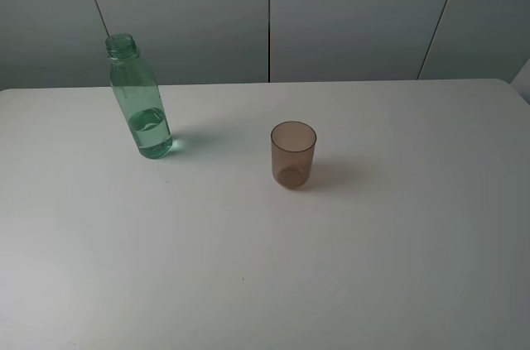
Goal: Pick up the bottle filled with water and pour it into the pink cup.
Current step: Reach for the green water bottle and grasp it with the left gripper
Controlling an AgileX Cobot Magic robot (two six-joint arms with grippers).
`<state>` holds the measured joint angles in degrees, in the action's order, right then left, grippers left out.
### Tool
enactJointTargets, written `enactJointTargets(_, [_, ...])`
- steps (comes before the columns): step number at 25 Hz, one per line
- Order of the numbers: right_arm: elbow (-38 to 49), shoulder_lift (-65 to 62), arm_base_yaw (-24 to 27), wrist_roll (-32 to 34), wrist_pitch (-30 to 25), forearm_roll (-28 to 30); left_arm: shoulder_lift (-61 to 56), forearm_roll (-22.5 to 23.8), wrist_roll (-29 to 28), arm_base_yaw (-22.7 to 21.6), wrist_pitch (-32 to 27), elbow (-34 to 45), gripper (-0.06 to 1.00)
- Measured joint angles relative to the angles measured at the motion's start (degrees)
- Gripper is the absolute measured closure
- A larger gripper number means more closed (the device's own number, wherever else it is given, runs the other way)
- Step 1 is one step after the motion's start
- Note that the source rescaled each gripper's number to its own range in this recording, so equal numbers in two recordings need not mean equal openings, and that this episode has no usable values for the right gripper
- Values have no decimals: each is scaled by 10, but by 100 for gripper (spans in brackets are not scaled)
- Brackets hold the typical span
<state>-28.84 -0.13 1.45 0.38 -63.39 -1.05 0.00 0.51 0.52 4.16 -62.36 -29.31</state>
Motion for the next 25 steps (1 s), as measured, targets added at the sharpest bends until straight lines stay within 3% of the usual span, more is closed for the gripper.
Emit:
enactJointTargets(11, [0,0,0,0,0,0,0,0,-1,0,0,-1,-6])
enactJointTargets(16, [0,0,0,1,0,0,67,-5,-1,0,25,-66,-6])
enactJointTargets(20, [0,0,0,1,0,0,203,-39,10,0,85,-117,-6])
enactJointTargets(25, [0,0,0,1,0,0,374,-116,49,0,229,-125,-6])
